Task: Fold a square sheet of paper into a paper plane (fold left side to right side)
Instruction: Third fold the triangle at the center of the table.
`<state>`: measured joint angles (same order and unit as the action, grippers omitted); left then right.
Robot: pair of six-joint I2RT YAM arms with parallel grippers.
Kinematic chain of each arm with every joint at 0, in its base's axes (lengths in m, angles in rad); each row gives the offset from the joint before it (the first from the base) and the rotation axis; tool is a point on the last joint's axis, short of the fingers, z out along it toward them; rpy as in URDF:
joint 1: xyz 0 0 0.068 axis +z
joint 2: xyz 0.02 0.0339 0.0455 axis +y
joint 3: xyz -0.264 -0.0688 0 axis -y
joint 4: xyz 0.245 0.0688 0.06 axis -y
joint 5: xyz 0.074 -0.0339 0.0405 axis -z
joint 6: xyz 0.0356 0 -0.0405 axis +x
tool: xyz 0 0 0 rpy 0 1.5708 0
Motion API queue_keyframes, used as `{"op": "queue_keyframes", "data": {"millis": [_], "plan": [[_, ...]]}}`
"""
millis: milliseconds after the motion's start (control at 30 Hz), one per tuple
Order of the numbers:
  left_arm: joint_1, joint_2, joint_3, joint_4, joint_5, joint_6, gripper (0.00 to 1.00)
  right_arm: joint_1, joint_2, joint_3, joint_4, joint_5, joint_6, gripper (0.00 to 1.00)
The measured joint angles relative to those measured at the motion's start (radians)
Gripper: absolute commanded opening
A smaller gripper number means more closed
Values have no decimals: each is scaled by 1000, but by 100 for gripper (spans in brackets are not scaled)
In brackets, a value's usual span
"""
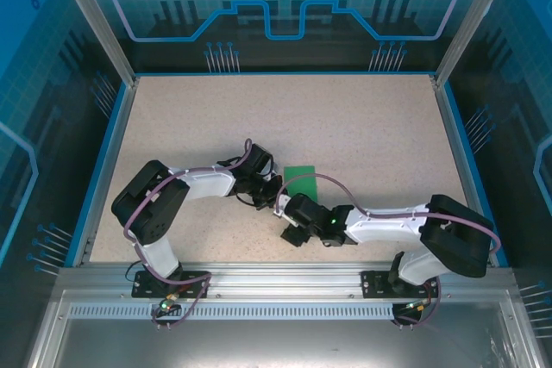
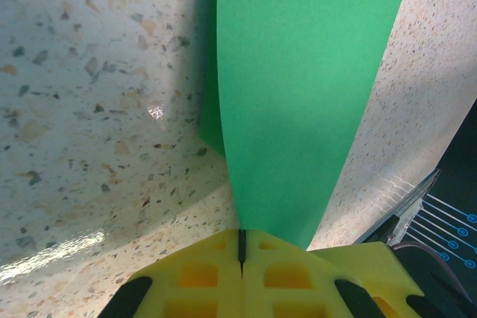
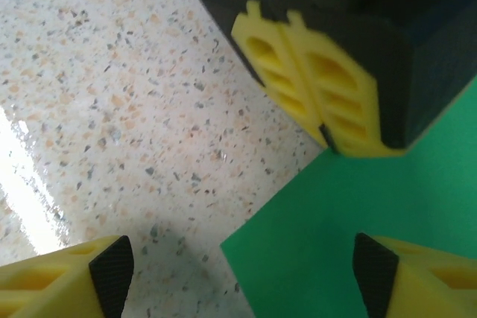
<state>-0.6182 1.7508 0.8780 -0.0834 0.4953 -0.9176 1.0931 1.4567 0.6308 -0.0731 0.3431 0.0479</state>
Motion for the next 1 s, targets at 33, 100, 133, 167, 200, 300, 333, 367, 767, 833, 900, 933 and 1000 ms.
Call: {"op": "queue_keyframes", "data": {"millis": [33,100,133,167,200,300,333,367,767,833,900,933,1000], "plan": [[0,-1,0,0,0,0,0,0,8,6,4,4,-5,69],[0,-3,0,0,0,-2,0,0,14,13,6,13,-13,61],[0,-5,0,0,0,0,0,0,14,13,7,15,-16,57],[0,-5,0,0,0,0,0,0,14,13,7,16,-19,54],[0,-6,0,0,0,0,0,0,14,13,7,16,-20,48],[0,-6,0,-1,0,0,0,-1,14,13,7,13,-24,31],[0,-6,0,-1,0,0,0,-1,14,13,6,12,-22,26],[0,-6,0,-1,0,2,0,-1,13,13,6,9,-23,20],[26,-26,1,-66,-1,53,24,-79,-42,13,-3,-112,-7,0],[40,-49,2,-90,-2,73,32,-102,-50,13,-8,-149,-1,0],[60,-80,5,-115,-6,93,38,-124,-51,13,-13,-193,4,0],[67,-92,10,-126,-9,106,38,-133,-51,13,-16,-211,5,0],[84,-115,28,-154,-13,127,38,-151,-51,13,-23,-251,11,0]]}}
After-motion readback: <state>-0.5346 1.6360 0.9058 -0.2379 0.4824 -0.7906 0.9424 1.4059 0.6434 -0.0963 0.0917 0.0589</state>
